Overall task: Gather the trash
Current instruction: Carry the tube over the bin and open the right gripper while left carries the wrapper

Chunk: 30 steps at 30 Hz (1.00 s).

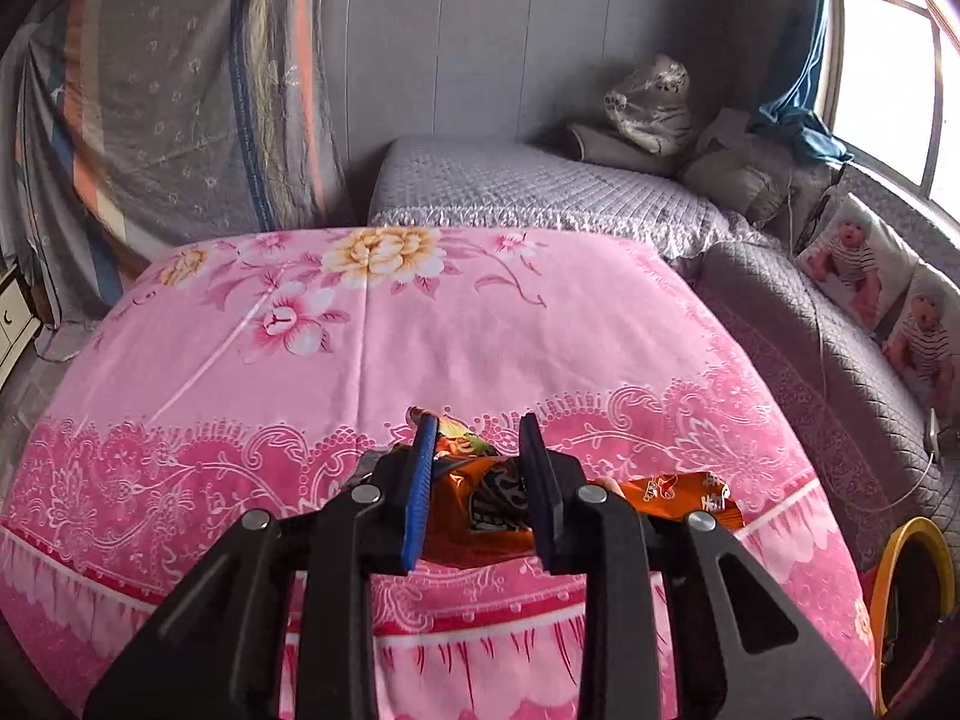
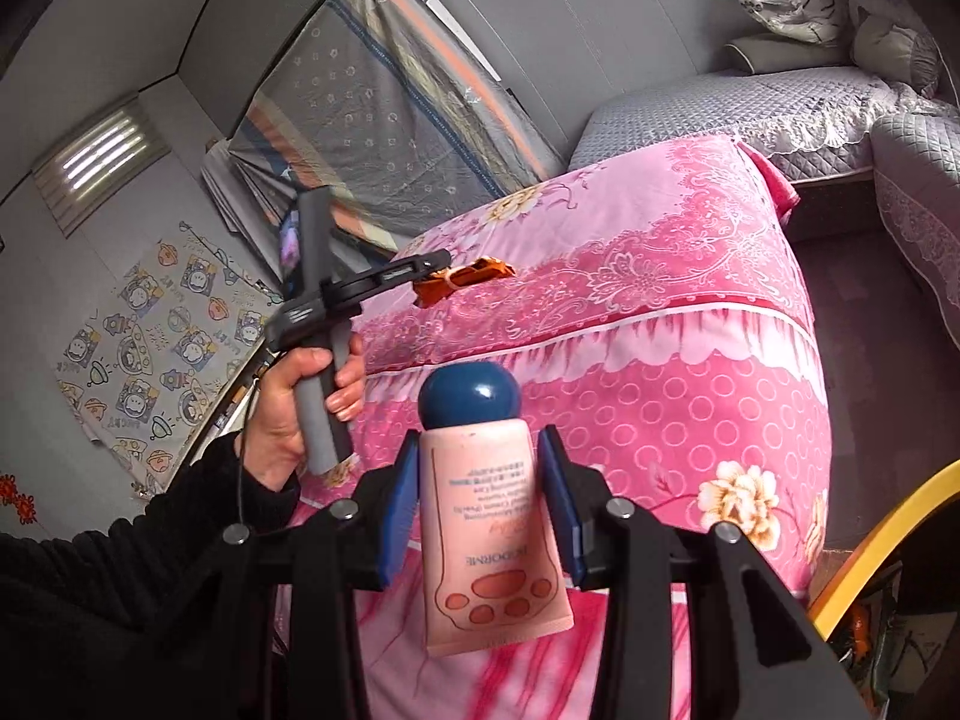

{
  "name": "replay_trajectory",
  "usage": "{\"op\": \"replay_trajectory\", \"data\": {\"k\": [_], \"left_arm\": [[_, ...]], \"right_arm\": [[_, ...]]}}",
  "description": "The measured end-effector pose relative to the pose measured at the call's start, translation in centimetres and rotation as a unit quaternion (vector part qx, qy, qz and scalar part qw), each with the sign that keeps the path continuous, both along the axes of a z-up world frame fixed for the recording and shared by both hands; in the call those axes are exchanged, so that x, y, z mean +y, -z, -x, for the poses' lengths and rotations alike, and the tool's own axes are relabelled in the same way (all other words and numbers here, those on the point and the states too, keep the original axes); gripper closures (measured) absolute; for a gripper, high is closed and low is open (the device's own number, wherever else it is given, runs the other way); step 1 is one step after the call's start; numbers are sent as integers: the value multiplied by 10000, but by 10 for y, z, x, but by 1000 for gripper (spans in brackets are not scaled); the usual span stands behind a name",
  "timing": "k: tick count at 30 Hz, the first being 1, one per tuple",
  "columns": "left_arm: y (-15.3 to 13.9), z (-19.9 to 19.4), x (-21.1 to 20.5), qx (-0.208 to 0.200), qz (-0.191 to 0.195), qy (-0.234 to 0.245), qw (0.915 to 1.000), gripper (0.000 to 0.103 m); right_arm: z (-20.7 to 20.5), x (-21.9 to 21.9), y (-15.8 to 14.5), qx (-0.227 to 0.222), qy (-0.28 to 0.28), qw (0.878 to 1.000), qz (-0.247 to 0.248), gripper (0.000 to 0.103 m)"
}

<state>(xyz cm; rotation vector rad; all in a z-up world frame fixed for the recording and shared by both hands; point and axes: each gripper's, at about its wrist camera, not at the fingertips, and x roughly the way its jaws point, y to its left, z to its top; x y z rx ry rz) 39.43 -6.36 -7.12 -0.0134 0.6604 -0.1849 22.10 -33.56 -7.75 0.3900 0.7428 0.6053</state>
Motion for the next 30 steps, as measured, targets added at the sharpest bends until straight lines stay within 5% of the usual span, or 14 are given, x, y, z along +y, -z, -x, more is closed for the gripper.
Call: {"op": "replay_trajectory", "data": {"k": [14,30], "left_arm": [[-78,184,1,-1106,48,582,9921,77],[-111,258,-67,-1582,57,1549,9752,77]], "right_arm": [[32,26,-7,62,-287,9992,-260,66],[84,-40,-21,-187,762,9969,-35,66]]}}
